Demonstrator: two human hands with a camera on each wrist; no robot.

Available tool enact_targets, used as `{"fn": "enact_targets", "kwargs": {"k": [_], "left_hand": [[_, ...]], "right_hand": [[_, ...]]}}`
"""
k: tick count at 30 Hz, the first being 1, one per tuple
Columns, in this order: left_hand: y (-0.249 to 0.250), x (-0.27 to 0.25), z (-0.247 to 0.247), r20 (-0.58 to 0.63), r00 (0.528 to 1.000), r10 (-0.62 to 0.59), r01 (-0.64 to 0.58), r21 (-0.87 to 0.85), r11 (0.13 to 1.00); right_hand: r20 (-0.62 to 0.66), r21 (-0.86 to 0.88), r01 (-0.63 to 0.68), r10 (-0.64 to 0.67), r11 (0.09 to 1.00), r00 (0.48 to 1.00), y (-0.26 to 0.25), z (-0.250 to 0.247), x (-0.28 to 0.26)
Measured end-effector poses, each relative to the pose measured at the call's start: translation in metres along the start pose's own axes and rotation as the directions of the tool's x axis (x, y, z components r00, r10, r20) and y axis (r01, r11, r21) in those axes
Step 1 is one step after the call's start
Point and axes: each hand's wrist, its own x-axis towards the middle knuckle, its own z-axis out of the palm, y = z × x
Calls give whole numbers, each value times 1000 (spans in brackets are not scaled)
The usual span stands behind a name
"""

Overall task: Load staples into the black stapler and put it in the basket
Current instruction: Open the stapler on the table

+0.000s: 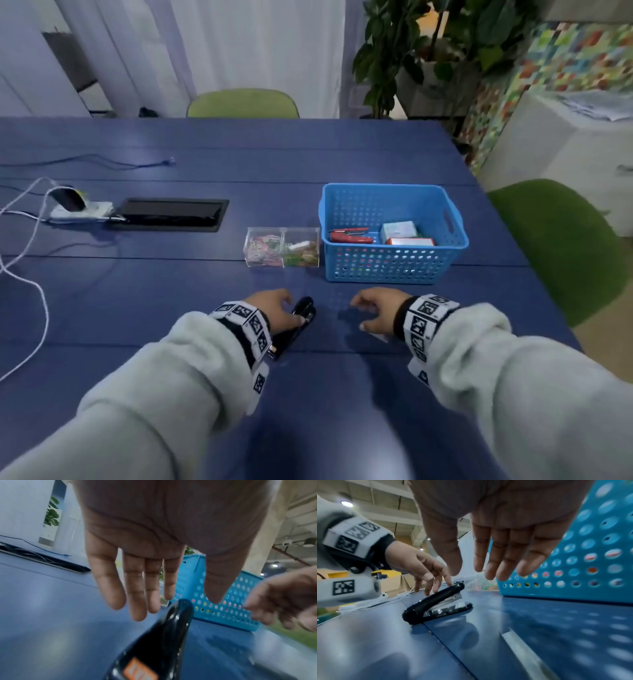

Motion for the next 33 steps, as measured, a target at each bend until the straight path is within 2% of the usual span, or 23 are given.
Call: {"fn": "enact_targets", "kwargs": {"k": [3,8,11,13,19,24,27,29,33], "left_hand": [[4,10,12,61,998,1,-3,41,999],[6,18,26,55,997,54,-58,74,996],[10,14,26,33,991,132,-133,18,991],[14,10,23,27,983,181,-180,-27,983],[18,-3,15,-9,949,316,-314,-154,937],[-6,-10,9,-150,949,277,-314,-375,872],[-35,-11,8,-186,963,196,-258,-416,872],[-51,-7,7,-172,973,156,-210,-371,905],[-59,-2,7,10,989,146,-143,-143,979]], "right_hand": [[31,-32,3,-2,999,1000,-10,10,30],[66,-72,34,-30,997,997,-18,23,66],[132,-82,65,-54,994,990,-25,29,74],[172,-172,75,-45,982,984,-29,36,76],[194,-279,83,-29,957,981,-20,43,66],[131,-200,10,17,980,991,1,40,50],[115,-174,-22,43,985,993,7,42,44],[110,-174,-25,45,984,993,6,43,42],[110,-192,-44,66,980,992,3,43,40]]}}
